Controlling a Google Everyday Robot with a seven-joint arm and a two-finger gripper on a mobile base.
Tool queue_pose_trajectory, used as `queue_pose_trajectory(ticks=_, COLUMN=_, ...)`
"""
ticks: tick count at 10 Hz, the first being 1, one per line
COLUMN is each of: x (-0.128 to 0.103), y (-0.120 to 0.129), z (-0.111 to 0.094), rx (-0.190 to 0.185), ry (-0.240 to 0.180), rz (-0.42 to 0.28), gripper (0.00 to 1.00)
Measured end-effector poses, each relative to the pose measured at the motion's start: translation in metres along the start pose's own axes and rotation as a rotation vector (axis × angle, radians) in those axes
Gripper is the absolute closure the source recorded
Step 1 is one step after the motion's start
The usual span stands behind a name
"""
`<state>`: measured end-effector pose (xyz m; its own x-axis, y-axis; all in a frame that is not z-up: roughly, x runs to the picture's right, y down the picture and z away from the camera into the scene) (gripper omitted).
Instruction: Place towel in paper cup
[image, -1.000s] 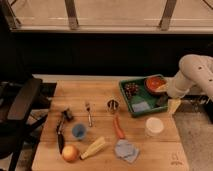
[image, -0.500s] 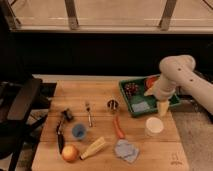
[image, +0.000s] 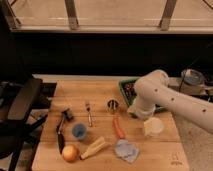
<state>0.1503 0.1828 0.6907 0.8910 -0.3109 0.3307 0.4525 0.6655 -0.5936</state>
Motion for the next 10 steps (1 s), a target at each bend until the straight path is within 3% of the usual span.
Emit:
queue_pose_trajectory(ticks=2, x=-0.032, y=0.019, z=0.013, rx=-0.034, ry=-0.003, rz=-0.044, gripper=0.2)
queue_pose_trajectory(ticks=3, x=-0.036, y=0.023, z=0.015, rx=-0.039, ry=-0.003, rz=-0.048, gripper=0.2)
queue_pose_trajectory(ticks=7, x=-0.036, y=0.022, z=0.014, rx=-0.034, ry=-0.005, rz=-0.055, gripper=0.2)
queue_pose_trajectory(ticks=10, x=-0.05, y=0.028, z=0.044, rx=-0.001, ry=-0.054, rz=-0.148, gripper=0.2)
